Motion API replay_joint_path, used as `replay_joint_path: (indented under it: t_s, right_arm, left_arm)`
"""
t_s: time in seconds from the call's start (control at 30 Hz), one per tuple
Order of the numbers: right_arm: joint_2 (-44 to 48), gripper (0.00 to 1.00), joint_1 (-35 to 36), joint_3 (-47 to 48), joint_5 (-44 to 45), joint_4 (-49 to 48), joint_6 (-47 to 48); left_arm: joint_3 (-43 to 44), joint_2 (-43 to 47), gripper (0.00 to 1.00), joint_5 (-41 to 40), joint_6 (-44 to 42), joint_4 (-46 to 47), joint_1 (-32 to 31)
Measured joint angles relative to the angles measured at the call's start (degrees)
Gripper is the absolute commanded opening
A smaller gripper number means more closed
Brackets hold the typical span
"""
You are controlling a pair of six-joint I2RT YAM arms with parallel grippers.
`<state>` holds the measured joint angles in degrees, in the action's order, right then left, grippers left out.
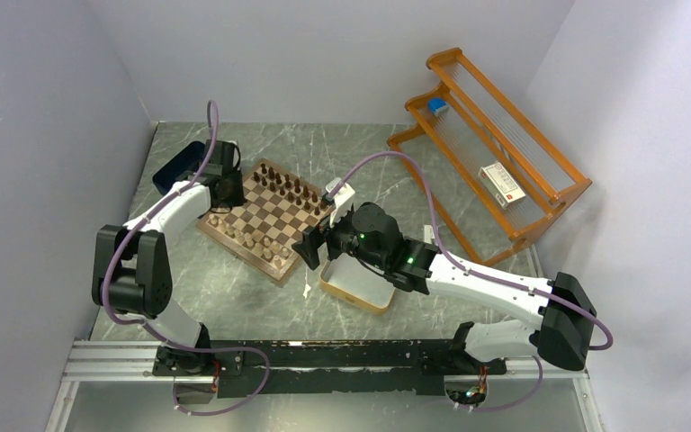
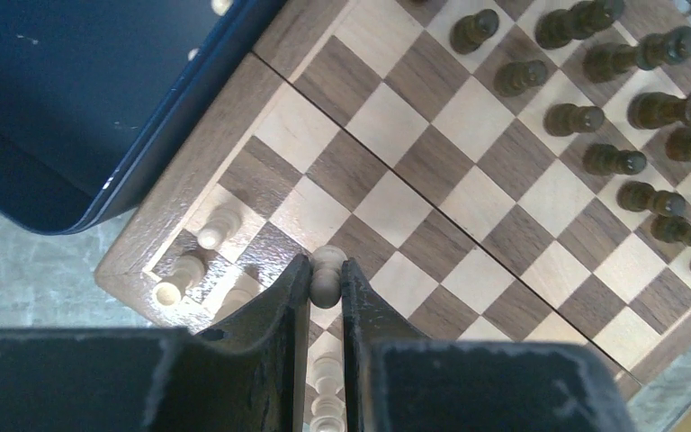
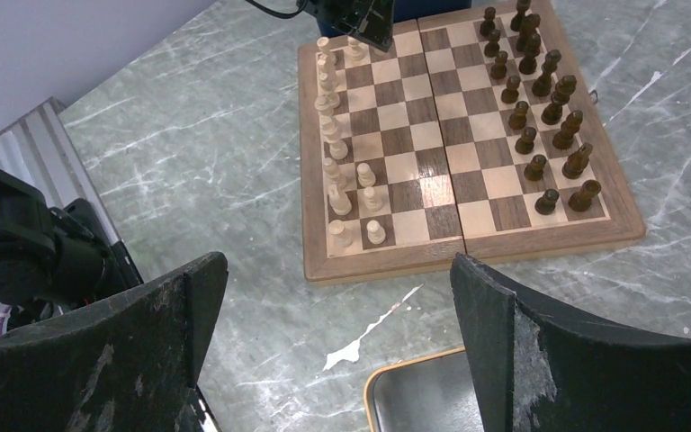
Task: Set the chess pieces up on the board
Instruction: Place the chess piece on the chessboard.
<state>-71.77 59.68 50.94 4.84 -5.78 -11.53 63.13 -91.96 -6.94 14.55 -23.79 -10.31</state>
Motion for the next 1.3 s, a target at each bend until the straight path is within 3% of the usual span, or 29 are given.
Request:
replay_joint_path:
  t_s: [0.4,1.3]
  right_arm:
    - [0.07,1.00,0.00,-0.50,-0.42,-0.35,0.02]
    - [0.04,1.00,0.00,-2.23,-2.14,-1.84,-0.92]
  left_arm:
    - [-0.35,-0.20,0.17,-4.46,1.11,-0.04,1.31]
    - [-0.87,-4.81,0.18,-5.51,2.82,-1.60,2.43]
